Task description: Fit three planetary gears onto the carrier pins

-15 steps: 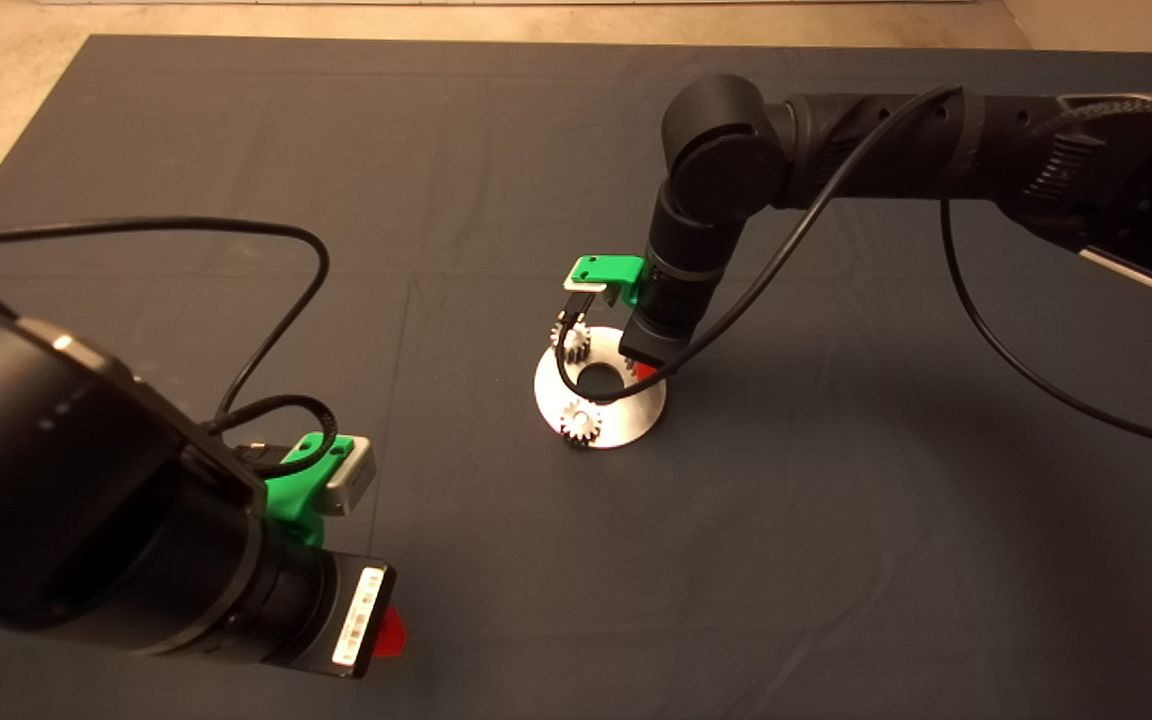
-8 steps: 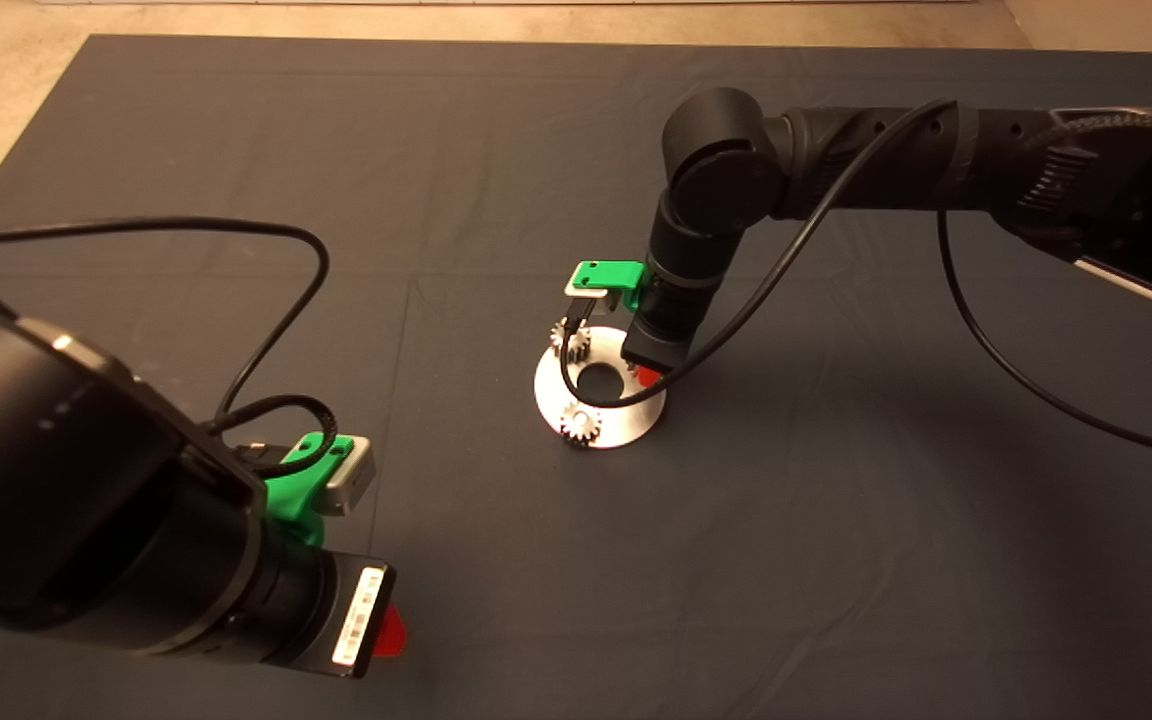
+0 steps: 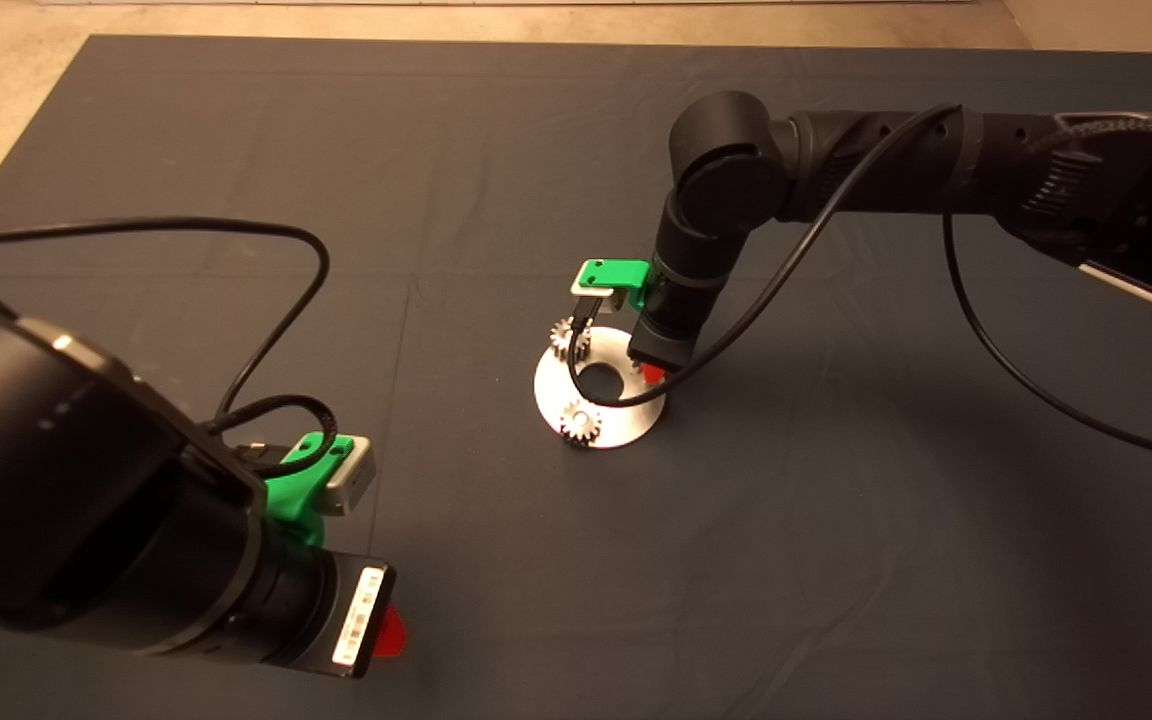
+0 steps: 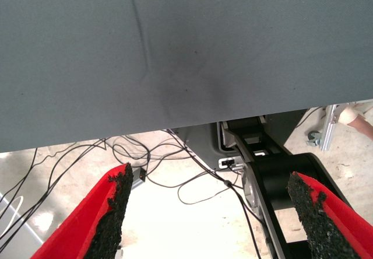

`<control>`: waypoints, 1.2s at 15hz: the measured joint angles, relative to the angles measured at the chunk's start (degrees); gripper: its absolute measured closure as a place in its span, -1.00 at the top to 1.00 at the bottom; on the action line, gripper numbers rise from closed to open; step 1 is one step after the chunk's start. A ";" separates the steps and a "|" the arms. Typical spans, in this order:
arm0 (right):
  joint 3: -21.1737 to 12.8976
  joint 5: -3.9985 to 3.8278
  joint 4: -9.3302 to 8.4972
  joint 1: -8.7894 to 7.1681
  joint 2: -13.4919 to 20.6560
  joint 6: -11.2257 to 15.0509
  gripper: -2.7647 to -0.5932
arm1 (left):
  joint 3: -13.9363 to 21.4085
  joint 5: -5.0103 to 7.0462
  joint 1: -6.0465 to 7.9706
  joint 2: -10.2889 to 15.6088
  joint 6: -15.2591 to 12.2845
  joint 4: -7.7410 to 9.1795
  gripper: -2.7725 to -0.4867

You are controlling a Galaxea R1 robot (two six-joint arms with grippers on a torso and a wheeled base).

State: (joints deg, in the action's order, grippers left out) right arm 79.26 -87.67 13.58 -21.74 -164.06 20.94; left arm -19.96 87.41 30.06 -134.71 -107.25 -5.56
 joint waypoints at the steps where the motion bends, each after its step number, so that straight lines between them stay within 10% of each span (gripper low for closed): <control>1: 0.00 0.05 -0.02 0.00 0.11 -0.11 -0.51 | 0.00 0.03 0.00 0.00 0.00 0.00 0.23; 18: 0.04 0.05 0.42 1.05 0.48 -0.16 -0.51 | 0.00 0.02 0.00 0.00 0.00 0.04 0.23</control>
State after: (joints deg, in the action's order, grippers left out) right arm 79.30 -87.63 13.99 -20.69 -163.59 20.78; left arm -19.96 87.43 30.06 -134.71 -107.25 -5.52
